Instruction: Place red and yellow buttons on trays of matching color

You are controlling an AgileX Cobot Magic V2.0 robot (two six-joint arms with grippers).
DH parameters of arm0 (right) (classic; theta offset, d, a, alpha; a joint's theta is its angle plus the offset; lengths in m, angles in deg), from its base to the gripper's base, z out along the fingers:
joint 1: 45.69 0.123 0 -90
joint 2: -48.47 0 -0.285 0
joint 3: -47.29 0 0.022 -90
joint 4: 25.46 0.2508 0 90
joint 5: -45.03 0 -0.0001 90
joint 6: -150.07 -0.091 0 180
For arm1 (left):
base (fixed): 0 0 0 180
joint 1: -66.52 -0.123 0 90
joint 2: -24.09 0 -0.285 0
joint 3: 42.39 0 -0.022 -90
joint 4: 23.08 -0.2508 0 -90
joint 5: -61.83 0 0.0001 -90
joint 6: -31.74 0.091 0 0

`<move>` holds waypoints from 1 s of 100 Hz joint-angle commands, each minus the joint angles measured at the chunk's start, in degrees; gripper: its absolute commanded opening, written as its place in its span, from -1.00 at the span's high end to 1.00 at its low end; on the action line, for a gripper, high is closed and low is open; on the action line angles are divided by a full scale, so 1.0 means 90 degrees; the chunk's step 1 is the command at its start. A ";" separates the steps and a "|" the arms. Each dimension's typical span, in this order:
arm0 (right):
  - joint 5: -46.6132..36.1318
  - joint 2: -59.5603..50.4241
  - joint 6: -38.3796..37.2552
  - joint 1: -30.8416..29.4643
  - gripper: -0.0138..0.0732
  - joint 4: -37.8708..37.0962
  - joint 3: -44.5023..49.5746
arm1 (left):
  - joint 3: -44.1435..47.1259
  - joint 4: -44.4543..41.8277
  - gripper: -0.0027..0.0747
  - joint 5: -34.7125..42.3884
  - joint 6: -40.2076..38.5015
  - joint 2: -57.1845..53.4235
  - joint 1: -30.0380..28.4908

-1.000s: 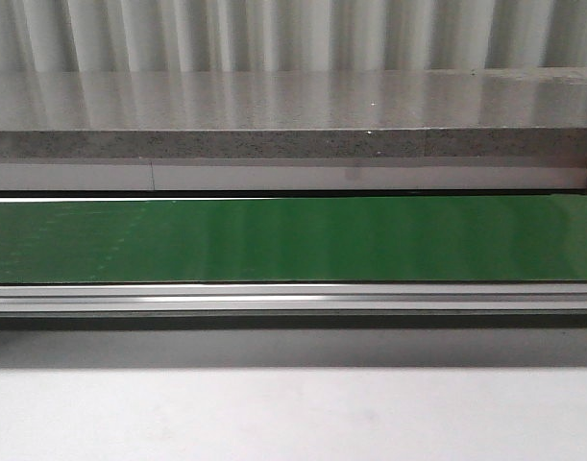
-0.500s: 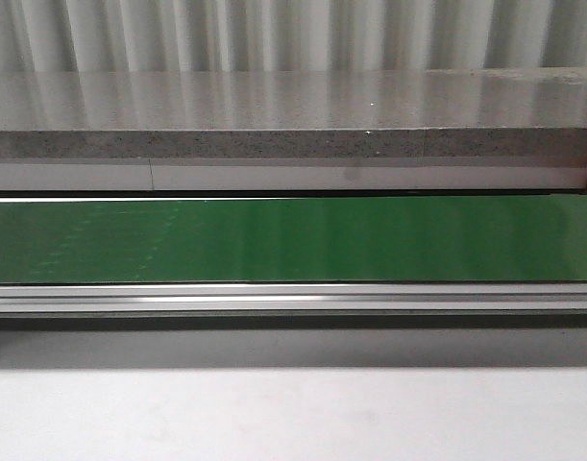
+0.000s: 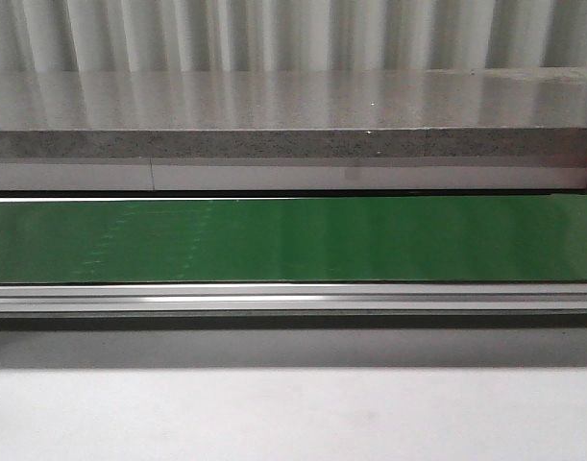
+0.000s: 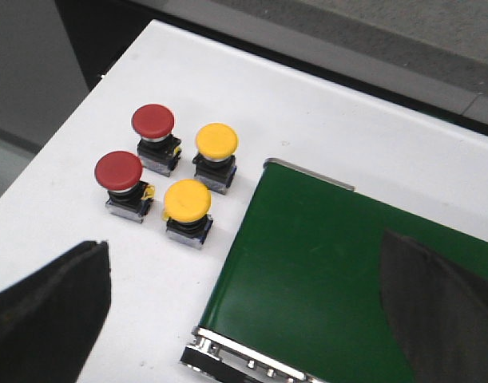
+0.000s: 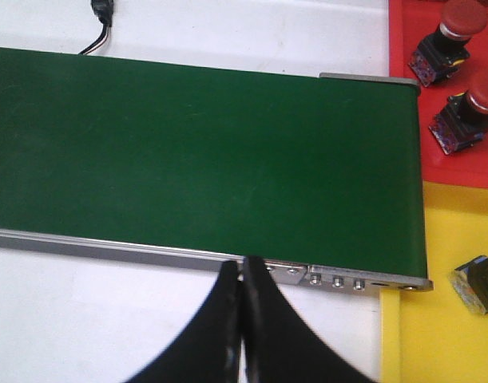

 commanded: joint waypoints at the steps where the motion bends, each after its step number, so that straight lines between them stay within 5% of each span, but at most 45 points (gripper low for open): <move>1: -0.0303 -0.0050 0.0004 -0.0007 0.84 0.0134 -0.0148 | -0.0325 0.0015 -0.75 0.0359 -0.0065 0.0372 -0.0130; 58: -0.0303 -0.0050 0.0004 -0.0007 0.84 0.0134 -0.0148 | -0.0897 0.0262 -0.75 0.1039 -0.0065 0.2741 -0.1016; 100: -0.0303 -0.0050 0.0004 -0.0007 0.84 0.0134 -0.0148 | -0.1705 0.0262 -0.75 0.1057 -0.0038 0.4058 -0.1029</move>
